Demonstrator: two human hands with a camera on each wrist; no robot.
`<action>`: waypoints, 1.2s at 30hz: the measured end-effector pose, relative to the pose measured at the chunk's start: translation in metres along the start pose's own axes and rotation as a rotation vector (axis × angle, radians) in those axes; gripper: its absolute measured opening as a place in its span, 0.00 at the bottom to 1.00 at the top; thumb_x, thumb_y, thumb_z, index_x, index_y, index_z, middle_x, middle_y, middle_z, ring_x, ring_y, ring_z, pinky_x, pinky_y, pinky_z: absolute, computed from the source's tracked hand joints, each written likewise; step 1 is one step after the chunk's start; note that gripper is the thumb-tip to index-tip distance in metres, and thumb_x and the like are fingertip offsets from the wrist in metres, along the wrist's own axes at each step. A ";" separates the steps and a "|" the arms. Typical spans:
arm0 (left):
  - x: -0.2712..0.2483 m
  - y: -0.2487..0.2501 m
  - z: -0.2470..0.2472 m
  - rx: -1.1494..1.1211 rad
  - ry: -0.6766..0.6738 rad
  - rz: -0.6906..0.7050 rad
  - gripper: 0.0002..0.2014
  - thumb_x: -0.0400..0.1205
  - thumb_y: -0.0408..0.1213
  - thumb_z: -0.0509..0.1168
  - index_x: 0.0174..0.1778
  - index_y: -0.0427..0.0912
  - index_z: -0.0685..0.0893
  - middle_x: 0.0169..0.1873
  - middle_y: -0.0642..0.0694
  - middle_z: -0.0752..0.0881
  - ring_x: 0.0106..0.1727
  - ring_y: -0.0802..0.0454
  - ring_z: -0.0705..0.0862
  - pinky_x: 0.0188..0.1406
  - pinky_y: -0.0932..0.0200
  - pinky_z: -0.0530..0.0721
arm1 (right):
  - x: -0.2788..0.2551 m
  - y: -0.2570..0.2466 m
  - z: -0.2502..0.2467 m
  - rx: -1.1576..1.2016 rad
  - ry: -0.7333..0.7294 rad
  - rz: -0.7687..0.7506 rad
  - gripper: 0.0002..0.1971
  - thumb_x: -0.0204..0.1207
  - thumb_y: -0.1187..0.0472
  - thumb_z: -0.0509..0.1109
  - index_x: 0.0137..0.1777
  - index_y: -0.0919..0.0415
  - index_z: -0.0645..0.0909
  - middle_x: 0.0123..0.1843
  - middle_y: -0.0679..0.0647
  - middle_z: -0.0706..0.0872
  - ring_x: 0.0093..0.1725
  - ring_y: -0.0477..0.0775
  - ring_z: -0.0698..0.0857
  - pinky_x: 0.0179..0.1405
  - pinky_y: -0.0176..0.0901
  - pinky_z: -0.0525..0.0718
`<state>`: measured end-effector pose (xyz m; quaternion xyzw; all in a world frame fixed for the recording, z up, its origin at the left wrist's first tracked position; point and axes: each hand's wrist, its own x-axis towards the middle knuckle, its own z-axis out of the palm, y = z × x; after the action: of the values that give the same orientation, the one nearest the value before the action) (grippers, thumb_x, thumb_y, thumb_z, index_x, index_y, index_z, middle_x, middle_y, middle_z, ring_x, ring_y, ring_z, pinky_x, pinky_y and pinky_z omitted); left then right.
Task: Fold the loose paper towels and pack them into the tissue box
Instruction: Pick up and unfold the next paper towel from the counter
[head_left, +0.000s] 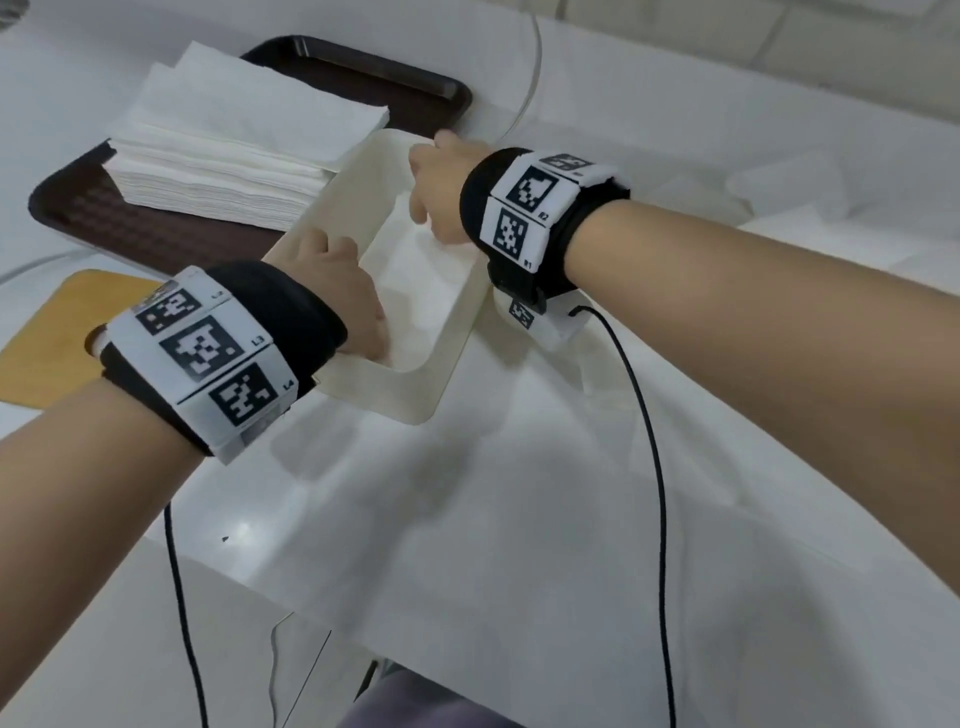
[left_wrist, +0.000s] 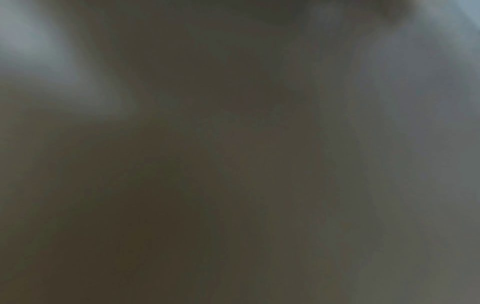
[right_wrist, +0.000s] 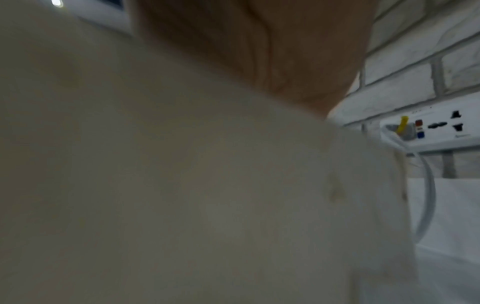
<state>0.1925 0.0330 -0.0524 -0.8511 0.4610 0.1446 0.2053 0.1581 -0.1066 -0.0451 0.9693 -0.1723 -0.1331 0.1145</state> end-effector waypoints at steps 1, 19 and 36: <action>-0.002 0.000 -0.001 0.022 -0.022 0.004 0.22 0.81 0.52 0.58 0.70 0.51 0.76 0.68 0.45 0.66 0.73 0.43 0.59 0.71 0.52 0.62 | -0.010 0.003 -0.007 0.074 0.086 0.008 0.16 0.80 0.64 0.58 0.65 0.58 0.78 0.72 0.56 0.69 0.71 0.62 0.67 0.66 0.53 0.70; -0.081 0.121 0.010 -0.715 0.170 0.535 0.06 0.80 0.47 0.62 0.48 0.55 0.82 0.43 0.60 0.81 0.43 0.61 0.82 0.45 0.61 0.80 | -0.264 0.033 0.098 0.146 -0.439 0.233 0.19 0.77 0.59 0.64 0.66 0.58 0.66 0.63 0.53 0.70 0.41 0.53 0.68 0.25 0.38 0.56; -0.064 0.202 -0.006 -0.656 0.198 0.657 0.28 0.77 0.51 0.66 0.74 0.54 0.69 0.67 0.48 0.74 0.67 0.50 0.73 0.59 0.61 0.68 | -0.319 0.065 0.085 0.440 0.404 0.450 0.12 0.74 0.73 0.55 0.53 0.60 0.72 0.47 0.53 0.75 0.43 0.57 0.75 0.33 0.47 0.70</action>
<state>-0.0116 -0.0230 -0.0627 -0.6898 0.6531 0.2581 -0.1761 -0.1756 -0.0649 -0.0373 0.9153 -0.3794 0.1297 -0.0383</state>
